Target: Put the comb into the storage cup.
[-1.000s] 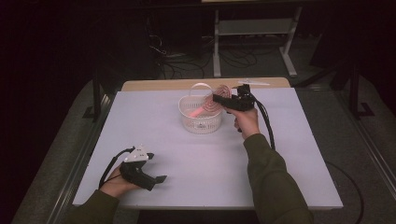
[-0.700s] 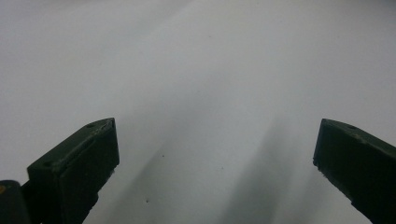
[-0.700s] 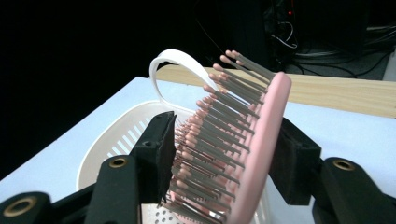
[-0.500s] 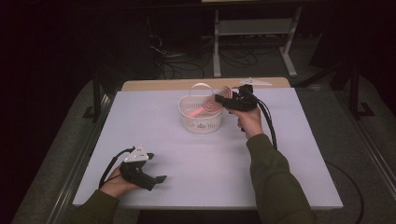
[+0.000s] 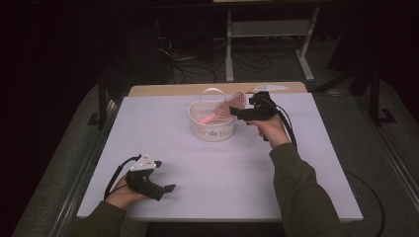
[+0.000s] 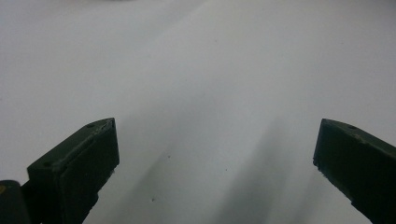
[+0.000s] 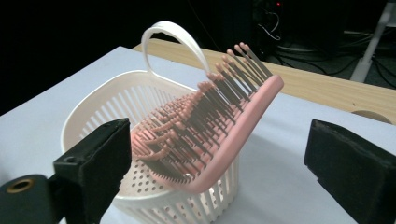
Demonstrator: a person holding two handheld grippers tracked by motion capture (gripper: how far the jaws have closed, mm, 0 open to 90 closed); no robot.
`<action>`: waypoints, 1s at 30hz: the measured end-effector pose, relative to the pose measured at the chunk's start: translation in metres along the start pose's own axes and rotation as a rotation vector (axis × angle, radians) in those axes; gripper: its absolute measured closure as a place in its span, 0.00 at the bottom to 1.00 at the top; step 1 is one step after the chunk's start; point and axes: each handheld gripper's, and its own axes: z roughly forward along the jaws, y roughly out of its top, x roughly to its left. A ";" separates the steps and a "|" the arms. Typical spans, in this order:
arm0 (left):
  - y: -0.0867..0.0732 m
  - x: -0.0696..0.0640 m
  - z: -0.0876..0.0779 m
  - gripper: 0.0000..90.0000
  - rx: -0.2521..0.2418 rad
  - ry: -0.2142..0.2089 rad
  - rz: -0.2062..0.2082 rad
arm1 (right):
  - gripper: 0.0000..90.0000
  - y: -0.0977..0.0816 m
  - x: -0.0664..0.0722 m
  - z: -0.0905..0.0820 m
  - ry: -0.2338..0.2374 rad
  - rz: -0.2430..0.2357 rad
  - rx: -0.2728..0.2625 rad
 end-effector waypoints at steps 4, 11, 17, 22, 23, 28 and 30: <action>0.000 0.001 0.000 0.00 -0.002 -0.001 0.000 | 0.03 -0.003 0.001 -0.003 0.013 -0.019 0.022; 0.001 0.004 0.001 0.00 -0.016 -0.011 -0.010 | 0.02 -0.011 0.006 -0.012 0.015 -0.060 0.051; 0.002 0.004 0.002 0.00 -0.017 -0.016 -0.004 | 0.02 -0.019 0.008 -0.022 0.021 -0.074 0.062; 0.002 0.004 0.001 0.00 -0.019 -0.014 -0.002 | 0.02 -0.028 0.012 -0.028 0.030 -0.086 0.065; 0.002 0.004 0.001 0.00 -0.019 -0.015 -0.003 | 0.02 -0.030 0.013 -0.029 0.032 -0.090 0.068; 0.001 0.004 0.001 0.00 -0.020 -0.013 -0.004 | 0.02 -0.040 0.018 -0.034 0.037 -0.107 0.083; 0.001 0.003 0.001 0.00 -0.020 -0.013 -0.006 | 0.01 -0.044 0.020 -0.035 0.034 -0.119 0.093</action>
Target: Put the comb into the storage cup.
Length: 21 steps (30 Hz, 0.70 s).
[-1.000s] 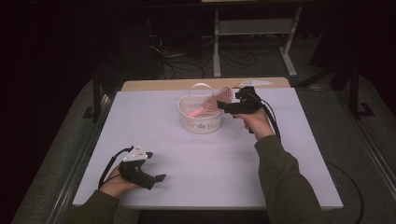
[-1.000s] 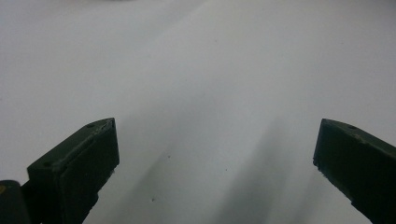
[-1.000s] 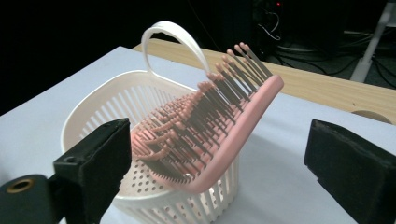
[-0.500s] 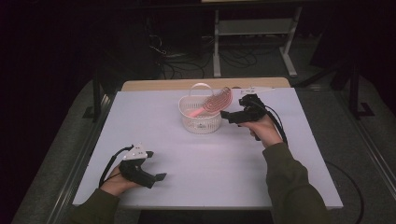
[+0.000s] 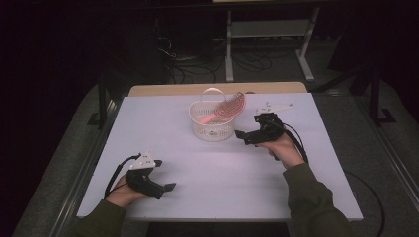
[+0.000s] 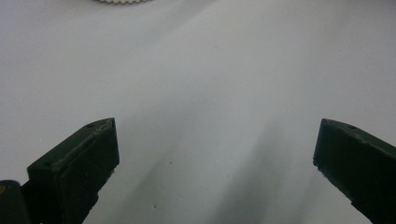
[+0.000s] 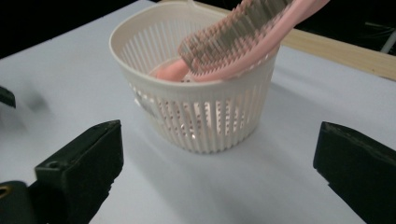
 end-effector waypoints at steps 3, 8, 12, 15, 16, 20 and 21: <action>0.000 0.000 0.000 0.00 0.002 0.001 0.001 | 0.01 -0.008 0.003 -0.002 0.001 -0.010 0.017; 0.000 0.000 0.000 0.00 0.002 0.001 0.000 | 0.00 -0.018 0.006 -0.005 0.002 -0.014 0.040; 0.000 0.000 0.000 0.00 0.001 0.001 0.000 | 0.00 -0.024 0.008 -0.008 0.004 -0.021 0.064; 0.000 -0.001 0.000 0.00 0.001 0.000 0.001 | 0.00 -0.028 0.011 -0.010 0.006 -0.032 0.069; 0.000 -0.001 0.000 0.00 0.000 0.000 0.000 | 0.00 -0.029 0.012 -0.012 0.006 -0.032 0.073; 0.000 -0.001 0.000 0.00 0.001 0.001 0.001 | 0.00 -0.036 0.016 -0.017 0.007 -0.044 0.076; 0.000 -0.001 0.000 0.00 0.001 0.002 0.001 | 0.00 -0.038 0.016 -0.018 0.007 -0.042 0.073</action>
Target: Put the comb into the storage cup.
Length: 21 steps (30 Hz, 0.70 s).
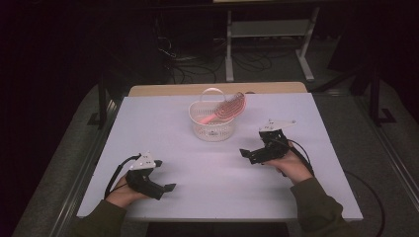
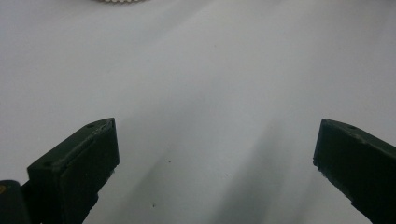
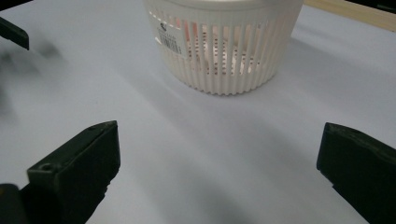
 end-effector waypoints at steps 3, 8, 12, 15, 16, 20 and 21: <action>0.000 0.000 0.000 0.00 -0.002 0.000 0.001 | 0.00 -0.006 0.002 -0.002 0.002 0.001 0.010; 0.000 0.000 -0.001 0.00 -0.003 0.001 0.003 | 0.00 -0.016 0.005 -0.006 0.005 -0.008 0.009; 0.000 0.000 -0.001 0.00 -0.002 0.002 0.003 | 0.00 -0.024 0.007 -0.011 0.000 -0.008 0.012; 0.000 0.000 -0.001 0.00 -0.001 0.003 0.003 | 0.00 -0.029 0.008 -0.013 0.000 -0.009 0.016; 0.000 0.000 0.000 0.00 -0.002 0.003 0.002 | 0.00 -0.030 0.009 -0.014 0.000 -0.008 0.021; 0.000 0.000 -0.001 0.00 -0.003 0.003 0.003 | 0.00 -0.037 0.011 -0.019 0.003 -0.002 0.011; 0.000 0.000 -0.001 0.00 -0.003 0.003 0.003 | 0.00 -0.038 0.011 -0.020 0.003 -0.003 0.009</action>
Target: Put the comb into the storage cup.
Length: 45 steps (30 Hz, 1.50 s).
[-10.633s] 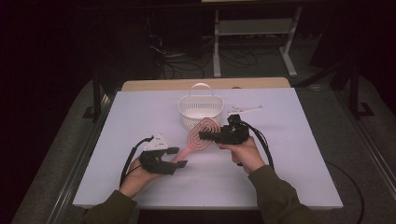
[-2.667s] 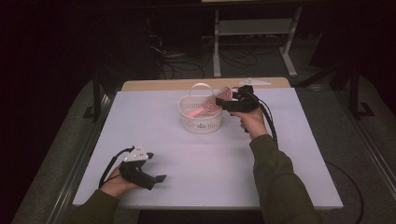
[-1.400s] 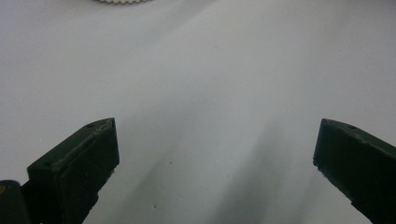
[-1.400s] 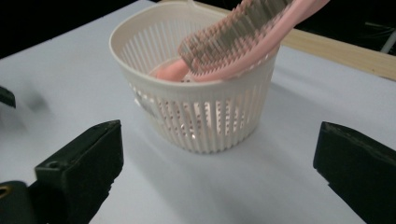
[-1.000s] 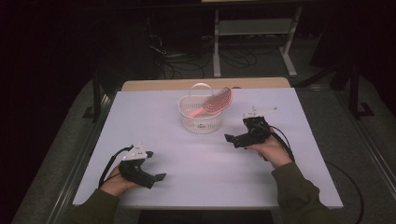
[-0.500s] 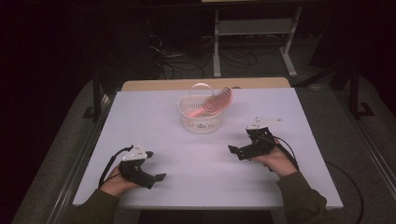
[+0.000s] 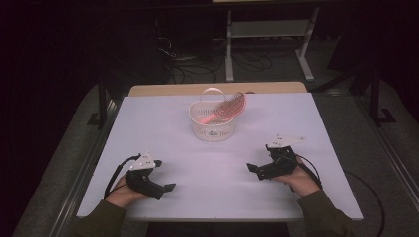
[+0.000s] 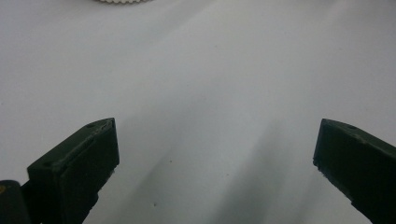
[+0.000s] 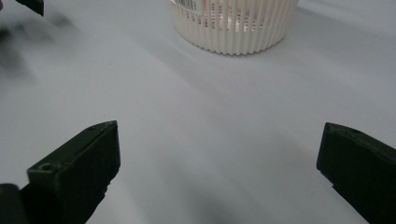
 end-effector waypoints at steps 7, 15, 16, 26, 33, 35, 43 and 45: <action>0.000 0.000 0.000 0.00 0.000 0.002 0.002 | 0.00 -0.010 0.003 -0.005 0.008 0.000 0.001; 0.000 0.000 -0.001 0.00 -0.006 0.002 -0.002 | 0.00 -0.020 0.002 -0.011 0.006 0.016 -0.003; 0.000 0.000 -0.001 0.00 -0.006 0.002 -0.001 | 0.00 -0.021 0.003 -0.012 0.005 0.019 -0.005; 0.001 0.001 -0.001 0.00 -0.007 0.005 -0.002 | 0.00 -0.034 0.003 -0.018 0.013 0.030 -0.004; 0.000 0.001 -0.001 0.00 -0.007 0.005 -0.002 | 0.00 -0.041 0.003 -0.016 -0.008 -0.002 0.041; 0.000 0.001 -0.001 0.00 -0.007 0.005 -0.001 | 0.00 -0.042 0.003 -0.016 -0.001 0.005 0.036; 0.000 0.001 -0.001 0.00 -0.002 0.005 0.002 | 0.00 -0.043 0.003 -0.017 -0.005 0.001 0.036; 0.000 0.000 -0.001 0.00 0.000 0.006 0.003 | 0.00 -0.043 0.003 -0.018 -0.007 0.000 0.033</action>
